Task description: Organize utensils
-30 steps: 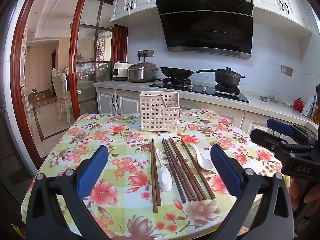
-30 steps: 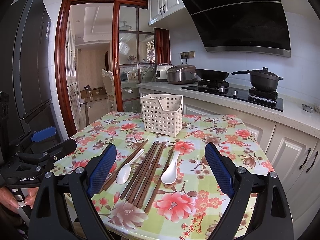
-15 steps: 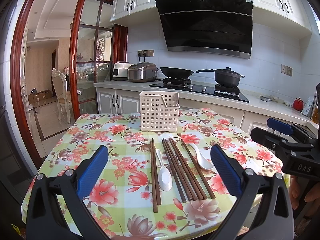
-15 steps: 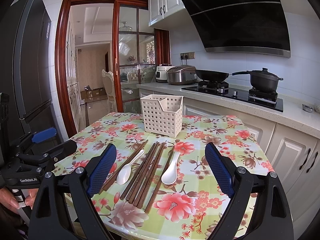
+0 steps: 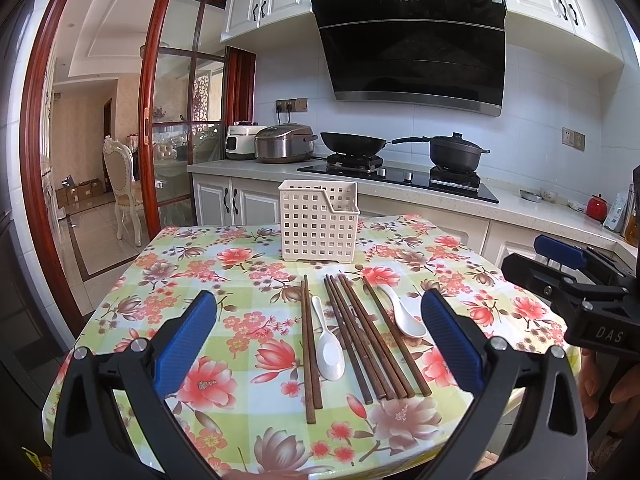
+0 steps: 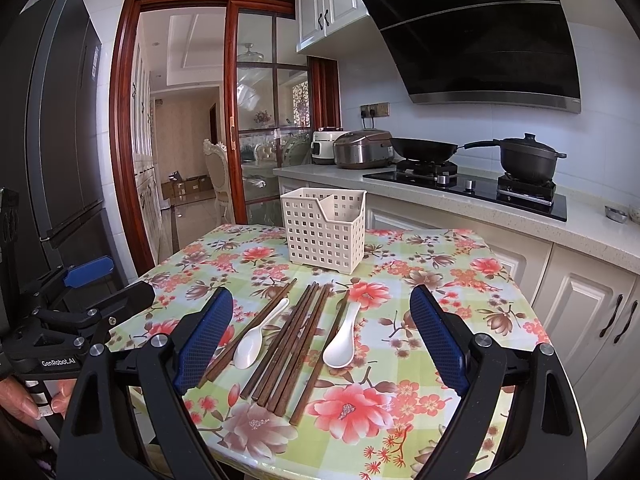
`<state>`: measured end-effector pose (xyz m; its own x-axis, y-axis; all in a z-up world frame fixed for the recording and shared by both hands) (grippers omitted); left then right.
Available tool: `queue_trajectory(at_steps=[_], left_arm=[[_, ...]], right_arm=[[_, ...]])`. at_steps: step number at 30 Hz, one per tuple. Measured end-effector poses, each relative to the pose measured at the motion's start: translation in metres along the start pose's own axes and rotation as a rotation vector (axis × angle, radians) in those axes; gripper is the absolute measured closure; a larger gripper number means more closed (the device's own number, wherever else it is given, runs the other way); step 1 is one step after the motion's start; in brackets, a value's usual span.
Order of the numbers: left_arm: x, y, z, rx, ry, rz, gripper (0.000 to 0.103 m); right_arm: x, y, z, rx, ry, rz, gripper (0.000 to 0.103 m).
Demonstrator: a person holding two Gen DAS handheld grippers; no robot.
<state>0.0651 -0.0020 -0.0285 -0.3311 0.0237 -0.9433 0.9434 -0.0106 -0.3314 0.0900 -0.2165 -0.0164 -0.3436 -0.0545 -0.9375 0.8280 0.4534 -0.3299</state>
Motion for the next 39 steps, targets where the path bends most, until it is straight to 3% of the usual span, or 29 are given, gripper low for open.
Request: queue_trajectory(at_steps=[5,20,27,35,39], left_arm=[[0.006,0.006,-0.006,-0.014,-0.007,-0.020,0.004],[0.049,0.107,-0.033,-0.001,-0.001,-0.307,0.004],[0.062,0.155,-0.040,0.008,-0.029,-0.440,0.004],[0.069,0.194,-0.028,0.042,0.013,-0.580,0.005],[0.068,0.202,-0.022,0.040,0.027,-0.581,0.005]], right_arm=[[0.006,0.012,0.008,0.003,0.020,-0.029,0.018],[0.045,0.121,0.049,0.084,0.096,-0.278,0.018],[0.060,0.173,0.049,0.101,0.091,-0.409,0.019],[0.066,0.218,0.051,0.132,0.092,-0.517,0.050],[0.070,0.230,0.056,0.141,0.108,-0.547,0.054]])
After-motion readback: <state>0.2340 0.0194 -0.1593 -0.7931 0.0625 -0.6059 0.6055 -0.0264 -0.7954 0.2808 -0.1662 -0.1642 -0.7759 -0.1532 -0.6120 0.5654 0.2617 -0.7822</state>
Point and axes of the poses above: each gripper's, at about its wrist camera, not at the fingertips, and y roughly the way its jaws point, z to its right, x to its underside, the point moved 7 cm from there along y, roughly the way its jaws point, and after that the axes turned 3 degrees about y, right-handed, at the moved point
